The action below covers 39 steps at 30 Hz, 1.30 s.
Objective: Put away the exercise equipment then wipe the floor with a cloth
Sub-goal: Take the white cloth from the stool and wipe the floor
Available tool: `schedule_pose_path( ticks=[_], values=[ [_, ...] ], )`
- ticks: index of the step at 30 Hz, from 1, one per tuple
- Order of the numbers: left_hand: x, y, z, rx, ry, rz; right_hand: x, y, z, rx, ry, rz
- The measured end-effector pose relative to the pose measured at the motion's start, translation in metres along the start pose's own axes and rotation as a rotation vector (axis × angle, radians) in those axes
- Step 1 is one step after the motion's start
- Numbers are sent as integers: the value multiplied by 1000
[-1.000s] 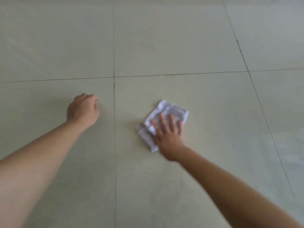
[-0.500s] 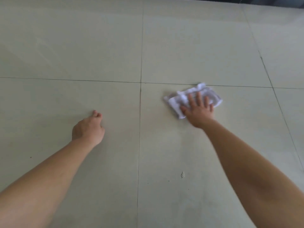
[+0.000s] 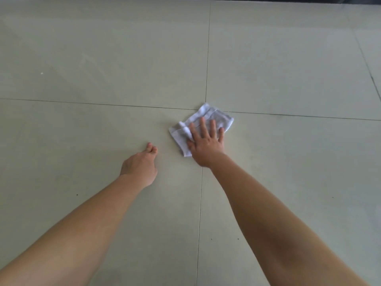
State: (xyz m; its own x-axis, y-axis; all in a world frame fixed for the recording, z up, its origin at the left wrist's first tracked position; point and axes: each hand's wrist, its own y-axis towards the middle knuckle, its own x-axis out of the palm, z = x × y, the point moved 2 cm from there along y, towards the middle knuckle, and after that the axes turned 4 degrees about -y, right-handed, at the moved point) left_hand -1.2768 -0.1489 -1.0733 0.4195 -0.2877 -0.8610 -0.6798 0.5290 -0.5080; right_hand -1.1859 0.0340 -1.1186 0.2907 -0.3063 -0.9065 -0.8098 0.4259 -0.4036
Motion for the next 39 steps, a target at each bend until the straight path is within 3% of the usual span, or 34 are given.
schedule_pose_path(
  ticks=[5,12,17,20,24,28,31,35,39],
  values=[
    [-4,-1,7,24,3,-38,27,-75,27,-145,-87,-43],
    [-21,-4,-25,-3,-113,-10,51,-141,91,58,-59,-34],
    [-16,-17,-102,-122,-138,-25,56,-139,36,187,47,-25],
    [-9,-27,-148,-196,-147,-2,72,-140,-41,-72,12,102],
    [12,-38,-191,-260,-188,-6,87,-149,-138,-349,-50,106],
    [23,-33,-208,-207,-194,36,79,-108,-158,-540,-92,61],
    [30,-32,-215,-175,-176,8,50,-48,-157,-483,-128,134],
    [37,-31,-221,-178,-152,-26,15,14,-170,-228,-80,-37],
    [33,-35,-225,-211,-163,-58,19,7,-190,-178,-52,-71]
  ],
)
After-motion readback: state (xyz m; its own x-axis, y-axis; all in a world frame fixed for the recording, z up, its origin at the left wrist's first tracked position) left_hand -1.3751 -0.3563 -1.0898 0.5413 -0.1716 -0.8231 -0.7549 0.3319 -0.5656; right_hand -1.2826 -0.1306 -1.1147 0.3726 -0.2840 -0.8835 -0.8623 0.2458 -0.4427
